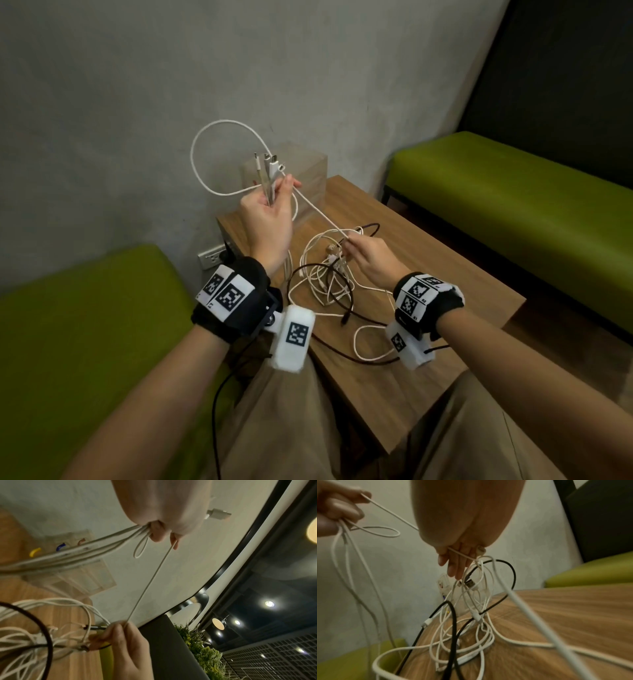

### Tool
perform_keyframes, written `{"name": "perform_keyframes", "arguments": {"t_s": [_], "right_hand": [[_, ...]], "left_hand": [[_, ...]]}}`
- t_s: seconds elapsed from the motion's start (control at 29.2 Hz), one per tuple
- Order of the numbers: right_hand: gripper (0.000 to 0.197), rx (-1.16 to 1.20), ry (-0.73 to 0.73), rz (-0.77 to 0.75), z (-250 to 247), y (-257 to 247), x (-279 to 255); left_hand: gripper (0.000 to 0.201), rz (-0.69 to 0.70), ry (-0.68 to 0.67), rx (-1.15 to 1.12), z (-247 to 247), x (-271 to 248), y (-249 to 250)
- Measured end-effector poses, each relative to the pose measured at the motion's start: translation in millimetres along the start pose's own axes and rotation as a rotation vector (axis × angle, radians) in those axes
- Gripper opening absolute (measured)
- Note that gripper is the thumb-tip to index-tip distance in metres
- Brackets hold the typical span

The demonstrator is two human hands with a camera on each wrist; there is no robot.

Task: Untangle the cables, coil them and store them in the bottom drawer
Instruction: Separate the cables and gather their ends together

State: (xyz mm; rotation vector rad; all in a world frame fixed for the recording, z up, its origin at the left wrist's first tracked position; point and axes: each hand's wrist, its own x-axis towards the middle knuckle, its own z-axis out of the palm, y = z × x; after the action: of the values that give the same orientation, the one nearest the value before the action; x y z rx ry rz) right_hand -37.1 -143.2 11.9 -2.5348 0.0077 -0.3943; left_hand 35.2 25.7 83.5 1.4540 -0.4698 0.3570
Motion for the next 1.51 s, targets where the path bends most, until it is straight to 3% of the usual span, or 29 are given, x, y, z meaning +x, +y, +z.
{"name": "perform_keyframes", "arguments": {"t_s": [0.14,0.21,0.27,0.34,0.44,0.75,0.92,1.09,1.2,1.27,1.37,1.51], "right_hand": [[0.02,-0.003,0.146,-0.042,-10,0,0],[0.019,-0.018,0.237,-0.062,-14,1,2],[0.021,-0.038,0.298,-0.047,-21,1,5],[0.023,-0.116,0.338,-0.075,-29,-5,8],[0.033,-0.265,0.37,-0.165,-30,-19,11],[0.025,-0.227,0.333,-0.109,-13,-30,10],[0.019,-0.149,0.166,-0.073,-7,-15,2],[0.018,0.041,0.222,-0.058,-17,-4,-2],[0.015,-0.008,0.195,-0.028,-27,7,-5],[0.013,-0.142,0.107,0.017,-34,20,-11],[0.013,-0.324,-0.017,0.043,-29,31,-20],[0.017,-0.295,0.022,0.134,-28,33,-21]], "left_hand": [[0.023,0.007,0.041,-0.043,-3,7,3],[0.02,-0.054,0.006,-0.092,-3,12,6],[0.013,-0.165,-0.144,-0.085,0,12,8],[0.029,-0.24,-0.311,0.01,7,3,6],[0.034,-0.271,-0.407,0.033,22,-19,2],[0.009,-0.358,-0.153,-0.066,44,-33,-11],[0.021,-0.274,-0.06,-0.048,41,-33,-15],[0.02,-0.263,-0.01,-0.037,32,-31,-22],[0.009,-0.228,0.065,-0.045,25,-25,-17],[0.013,-0.179,0.159,-0.061,16,-12,-15],[0.009,-0.112,0.114,-0.055,12,0,-7],[0.009,-0.051,0.194,-0.071,9,10,-2]]}}
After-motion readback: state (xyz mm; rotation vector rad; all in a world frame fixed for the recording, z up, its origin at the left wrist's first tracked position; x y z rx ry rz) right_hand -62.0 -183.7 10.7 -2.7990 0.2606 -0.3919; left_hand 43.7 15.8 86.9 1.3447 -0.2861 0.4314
